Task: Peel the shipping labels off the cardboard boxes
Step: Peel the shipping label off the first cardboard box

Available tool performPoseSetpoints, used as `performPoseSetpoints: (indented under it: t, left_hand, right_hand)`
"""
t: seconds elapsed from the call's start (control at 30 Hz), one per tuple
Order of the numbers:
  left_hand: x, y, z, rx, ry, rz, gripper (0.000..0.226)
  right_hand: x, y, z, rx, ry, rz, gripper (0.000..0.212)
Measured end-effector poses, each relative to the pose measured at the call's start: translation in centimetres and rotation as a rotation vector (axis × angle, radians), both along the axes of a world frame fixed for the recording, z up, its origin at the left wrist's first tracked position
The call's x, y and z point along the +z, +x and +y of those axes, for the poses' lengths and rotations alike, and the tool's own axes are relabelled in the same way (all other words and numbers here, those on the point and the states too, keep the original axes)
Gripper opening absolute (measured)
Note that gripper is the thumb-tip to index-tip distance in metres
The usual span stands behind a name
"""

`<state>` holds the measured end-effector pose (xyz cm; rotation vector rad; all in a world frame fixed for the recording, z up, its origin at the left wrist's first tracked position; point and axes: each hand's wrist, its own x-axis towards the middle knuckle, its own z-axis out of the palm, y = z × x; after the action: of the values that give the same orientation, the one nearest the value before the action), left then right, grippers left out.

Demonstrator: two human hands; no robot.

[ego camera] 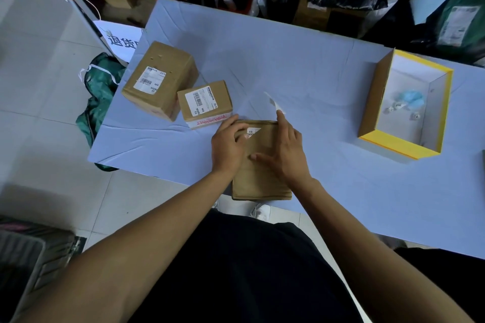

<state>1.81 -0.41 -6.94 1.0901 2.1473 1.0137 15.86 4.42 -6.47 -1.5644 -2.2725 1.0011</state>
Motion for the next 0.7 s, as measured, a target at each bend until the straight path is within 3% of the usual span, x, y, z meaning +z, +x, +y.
performPoseSetpoints:
  t: [0.7]
  left_hand:
    - [-0.33,0.74,-0.26,-0.025,0.008,0.064,0.029]
  right_hand:
    - [-0.09,-0.22,-0.37,-0.061,-0.012,0.031,0.118]
